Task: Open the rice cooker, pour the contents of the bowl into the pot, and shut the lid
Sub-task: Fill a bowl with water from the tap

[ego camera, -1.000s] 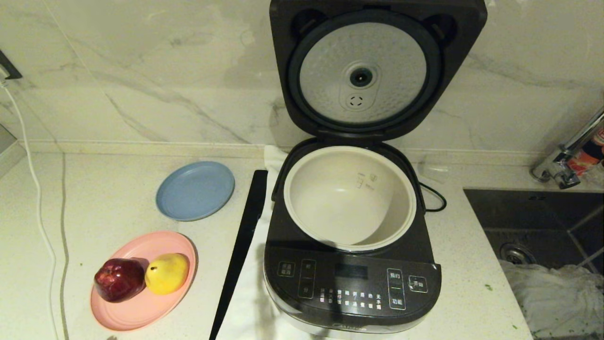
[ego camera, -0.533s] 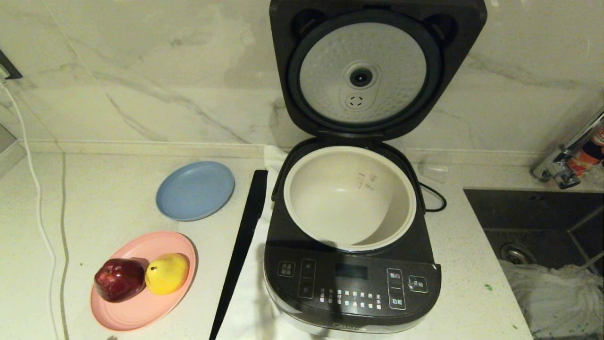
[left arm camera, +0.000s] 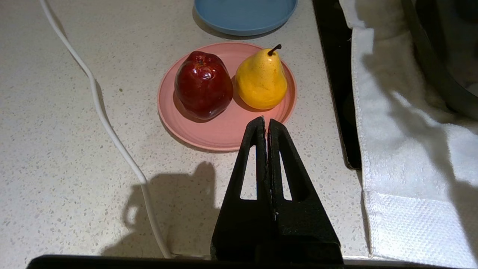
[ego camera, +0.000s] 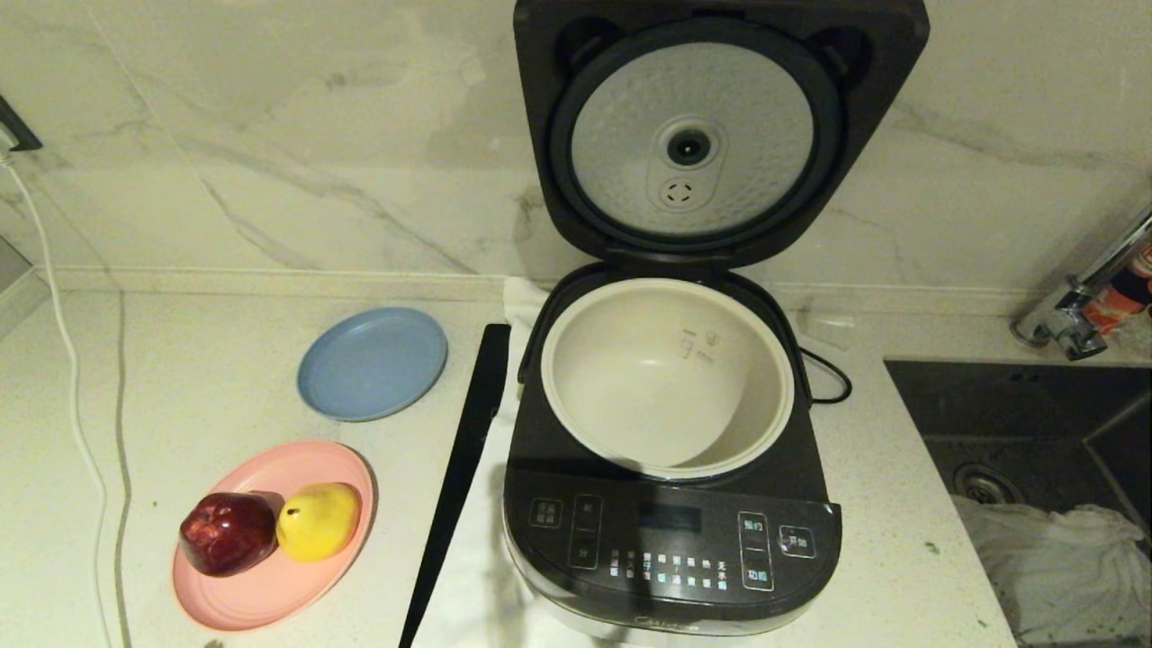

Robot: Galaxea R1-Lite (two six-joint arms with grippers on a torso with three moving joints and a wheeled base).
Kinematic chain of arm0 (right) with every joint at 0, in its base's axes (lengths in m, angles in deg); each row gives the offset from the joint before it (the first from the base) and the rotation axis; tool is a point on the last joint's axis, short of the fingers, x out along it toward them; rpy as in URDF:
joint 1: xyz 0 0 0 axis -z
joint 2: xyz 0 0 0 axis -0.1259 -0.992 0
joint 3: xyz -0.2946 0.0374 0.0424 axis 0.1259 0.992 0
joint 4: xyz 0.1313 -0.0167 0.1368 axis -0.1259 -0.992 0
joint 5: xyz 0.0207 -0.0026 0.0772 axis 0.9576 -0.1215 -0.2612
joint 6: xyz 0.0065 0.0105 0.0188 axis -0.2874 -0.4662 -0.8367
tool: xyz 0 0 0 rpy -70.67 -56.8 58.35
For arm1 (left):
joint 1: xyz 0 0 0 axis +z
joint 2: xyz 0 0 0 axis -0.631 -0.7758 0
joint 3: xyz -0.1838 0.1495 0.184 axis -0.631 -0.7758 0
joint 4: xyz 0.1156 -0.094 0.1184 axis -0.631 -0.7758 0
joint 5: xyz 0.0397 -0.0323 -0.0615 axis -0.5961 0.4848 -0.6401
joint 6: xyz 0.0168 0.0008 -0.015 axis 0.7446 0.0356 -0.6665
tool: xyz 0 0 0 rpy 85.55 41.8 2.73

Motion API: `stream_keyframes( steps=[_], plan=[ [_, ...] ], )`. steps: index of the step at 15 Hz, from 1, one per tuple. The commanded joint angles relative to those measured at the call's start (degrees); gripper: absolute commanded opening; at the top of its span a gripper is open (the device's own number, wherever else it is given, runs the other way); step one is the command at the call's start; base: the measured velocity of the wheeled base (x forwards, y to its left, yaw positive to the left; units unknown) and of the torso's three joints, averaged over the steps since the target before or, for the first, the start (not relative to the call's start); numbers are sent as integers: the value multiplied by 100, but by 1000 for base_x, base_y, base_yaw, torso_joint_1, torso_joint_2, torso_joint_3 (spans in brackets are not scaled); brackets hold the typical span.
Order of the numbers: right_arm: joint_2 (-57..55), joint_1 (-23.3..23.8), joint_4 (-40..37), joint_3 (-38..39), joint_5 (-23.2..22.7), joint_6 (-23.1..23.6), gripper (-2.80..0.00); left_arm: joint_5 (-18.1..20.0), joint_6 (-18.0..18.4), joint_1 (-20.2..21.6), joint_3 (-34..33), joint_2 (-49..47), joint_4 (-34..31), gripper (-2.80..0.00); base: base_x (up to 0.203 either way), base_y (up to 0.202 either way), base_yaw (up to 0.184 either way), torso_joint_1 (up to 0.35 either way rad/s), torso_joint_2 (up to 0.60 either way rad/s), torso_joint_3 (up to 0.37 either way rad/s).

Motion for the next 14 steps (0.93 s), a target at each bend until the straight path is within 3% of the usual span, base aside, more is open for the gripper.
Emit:
stream_keyframes(
  steps=[1, 4, 8, 14],
  plan=[
    [-157, -1, -20, -101, -14, -4, -280, 2, 4, 0, 0, -4, 0, -280, 0, 0, 0, 0, 0, 0],
    [-47, -9, -43, 5, -33, 3, -280, 2, 4, 0, 0, -4, 0, -280, 0, 0, 0, 0, 0, 0],
    [617, -90, -470, 461, -412, 213, -280, 2, 4, 0, 0, -4, 0, -280, 0, 0, 0, 0, 0, 0],
    [2153, -827, -638, 1823, -516, 633, -280, 2, 4, 0, 0, -4, 0, -280, 0, 0, 0, 0, 0, 0]
  ],
)
